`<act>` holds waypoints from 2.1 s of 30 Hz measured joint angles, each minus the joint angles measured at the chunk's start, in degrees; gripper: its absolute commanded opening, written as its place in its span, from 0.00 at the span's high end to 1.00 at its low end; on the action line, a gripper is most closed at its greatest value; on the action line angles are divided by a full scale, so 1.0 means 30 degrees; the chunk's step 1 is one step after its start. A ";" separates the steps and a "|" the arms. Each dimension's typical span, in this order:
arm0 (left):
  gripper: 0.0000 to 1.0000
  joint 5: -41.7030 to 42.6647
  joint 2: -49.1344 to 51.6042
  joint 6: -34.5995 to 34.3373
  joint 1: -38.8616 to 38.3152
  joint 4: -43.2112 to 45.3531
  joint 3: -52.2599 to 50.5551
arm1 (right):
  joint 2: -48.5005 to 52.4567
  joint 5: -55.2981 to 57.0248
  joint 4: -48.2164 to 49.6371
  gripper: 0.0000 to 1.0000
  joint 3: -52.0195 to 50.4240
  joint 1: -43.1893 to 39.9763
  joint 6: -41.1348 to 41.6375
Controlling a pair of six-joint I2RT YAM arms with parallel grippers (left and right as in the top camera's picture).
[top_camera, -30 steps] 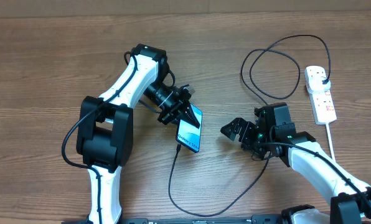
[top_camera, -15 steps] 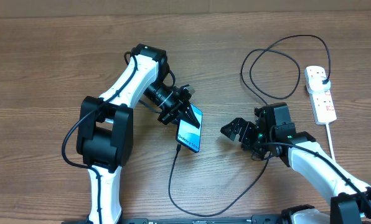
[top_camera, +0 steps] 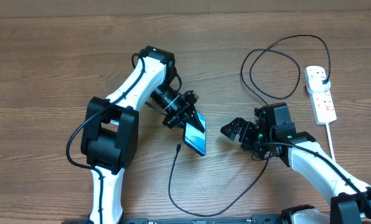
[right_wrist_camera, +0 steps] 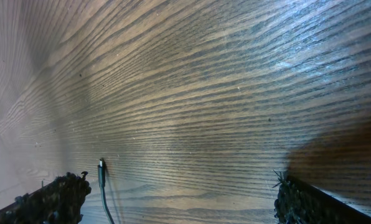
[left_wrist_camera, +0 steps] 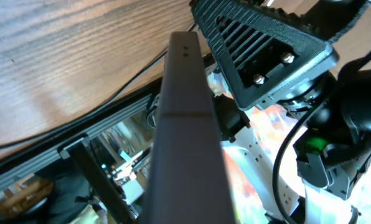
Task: Plug charger to phone and switch on socket
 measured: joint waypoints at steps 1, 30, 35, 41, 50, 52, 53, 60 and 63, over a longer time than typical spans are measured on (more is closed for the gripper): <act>0.96 0.0058 0.0000 -0.0109 -0.0080 -0.0007 0.0000 | 0.0000 0.0000 -0.0007 0.00 0.0000 0.0007 0.0007; 0.96 0.3577 0.0000 -0.0568 -0.2091 -0.0051 0.0000 | 0.0000 0.0000 -0.0007 0.00 0.0000 0.0007 -0.0007; 0.96 0.4226 0.0000 -0.1530 -0.2091 -0.0051 0.0000 | 0.0000 0.0007 0.0000 0.00 0.0000 0.0007 0.0000; 0.96 0.4386 0.0000 -0.2135 -0.2091 -0.0051 0.0000 | 0.0000 0.0000 -0.0007 0.00 0.0000 0.0007 0.0007; 0.96 0.4408 0.0000 -0.2404 -0.2091 -0.0051 0.0000 | 0.0000 0.0000 0.0000 0.00 0.0000 0.0000 0.0000; 0.96 0.4415 0.0000 -0.2463 -0.2091 -0.0051 0.0000 | 0.0000 0.0000 0.0000 0.00 0.0000 0.0000 0.0000; 0.96 0.4408 0.0000 -0.2463 -0.2091 -0.0051 0.0000 | 0.0000 0.0000 -0.0007 0.00 0.0000 0.0007 -0.0007; 0.96 0.4408 0.0000 -0.2463 -0.2091 -0.0051 0.0000 | 0.0000 0.0007 -0.0015 0.00 0.0000 0.0007 0.0000; 0.96 0.4415 0.0000 -0.2463 -0.2091 -0.0051 0.0000 | 0.0000 0.0007 0.0000 0.00 0.0000 0.0007 -0.0007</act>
